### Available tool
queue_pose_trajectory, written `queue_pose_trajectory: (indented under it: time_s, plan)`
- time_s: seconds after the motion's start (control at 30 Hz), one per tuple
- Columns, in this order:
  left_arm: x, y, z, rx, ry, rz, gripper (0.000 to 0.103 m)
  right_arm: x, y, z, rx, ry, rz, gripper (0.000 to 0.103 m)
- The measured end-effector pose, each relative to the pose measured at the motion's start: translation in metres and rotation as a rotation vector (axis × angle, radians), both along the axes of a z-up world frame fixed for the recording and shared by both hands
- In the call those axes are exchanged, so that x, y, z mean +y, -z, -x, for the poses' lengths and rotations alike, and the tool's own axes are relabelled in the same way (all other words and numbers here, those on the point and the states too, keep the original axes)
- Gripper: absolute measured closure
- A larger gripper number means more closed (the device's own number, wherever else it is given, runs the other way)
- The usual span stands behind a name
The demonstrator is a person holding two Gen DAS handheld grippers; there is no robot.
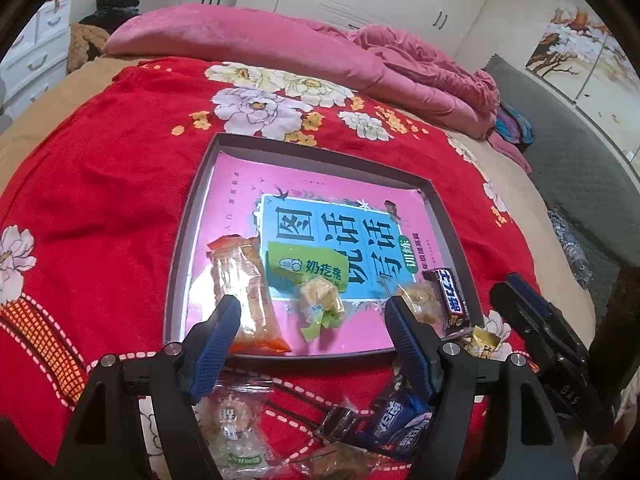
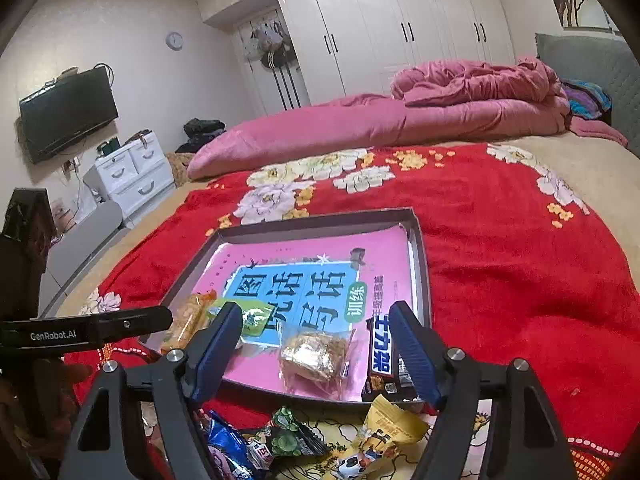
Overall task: Organize snacks
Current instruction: 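Move both open tools back from the tray toward the snack pile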
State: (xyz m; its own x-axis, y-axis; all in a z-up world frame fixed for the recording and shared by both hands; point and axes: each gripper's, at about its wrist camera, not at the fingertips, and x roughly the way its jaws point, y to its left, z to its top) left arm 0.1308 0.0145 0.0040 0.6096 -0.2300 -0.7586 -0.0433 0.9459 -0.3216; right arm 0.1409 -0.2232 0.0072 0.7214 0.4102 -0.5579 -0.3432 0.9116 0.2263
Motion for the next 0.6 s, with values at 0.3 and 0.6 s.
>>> queue_pose_trajectory:
  time_s: [0.3, 0.6]
  plan:
    - [0.001, -0.006, 0.010, -0.017, 0.010, -0.031, 0.027, -0.003, -0.007, 0.005, -0.031, 0.005, -0.008, 0.022]
    - [-0.002, -0.007, 0.019, -0.013, 0.034, -0.055, 0.027, -0.006, -0.009, 0.008, -0.039, 0.002, -0.014, 0.020]
